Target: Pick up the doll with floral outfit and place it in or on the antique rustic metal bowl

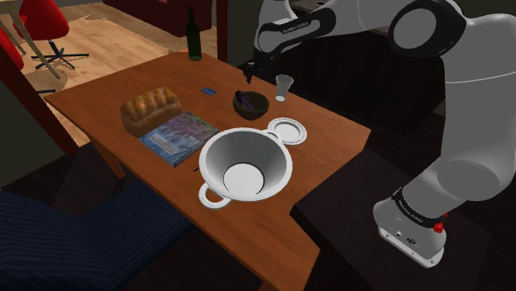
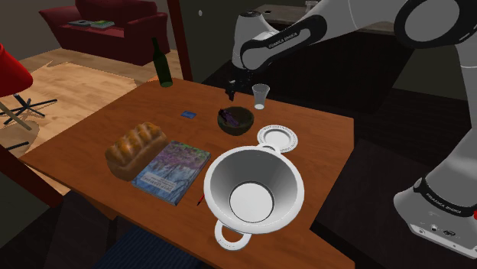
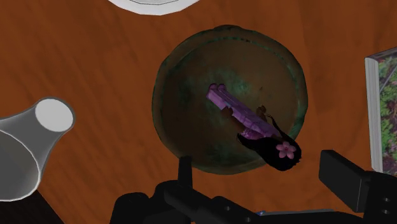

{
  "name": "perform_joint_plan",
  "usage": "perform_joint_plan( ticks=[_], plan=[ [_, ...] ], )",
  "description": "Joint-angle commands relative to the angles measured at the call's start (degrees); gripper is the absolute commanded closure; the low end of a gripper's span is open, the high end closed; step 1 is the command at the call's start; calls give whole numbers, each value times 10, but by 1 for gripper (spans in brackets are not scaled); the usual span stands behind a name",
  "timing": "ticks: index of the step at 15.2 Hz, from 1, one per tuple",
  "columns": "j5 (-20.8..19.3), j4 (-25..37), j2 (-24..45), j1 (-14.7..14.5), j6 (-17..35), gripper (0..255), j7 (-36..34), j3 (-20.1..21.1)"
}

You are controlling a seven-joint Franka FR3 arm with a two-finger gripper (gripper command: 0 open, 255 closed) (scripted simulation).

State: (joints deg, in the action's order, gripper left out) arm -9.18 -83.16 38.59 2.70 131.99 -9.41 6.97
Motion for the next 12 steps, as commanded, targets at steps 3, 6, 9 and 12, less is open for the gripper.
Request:
perform_joint_plan(
  ticks=[3, 6, 9, 12],
  plan=[
    [5, -7, -40, 2, -32, 0, 3, 4],
    [7, -8, -49, 2, -41, 0, 3, 5],
    [7, -8, -49, 2, -42, 0, 3, 5],
    [7, -8, -49, 2, -42, 0, 3, 5]
  ],
)
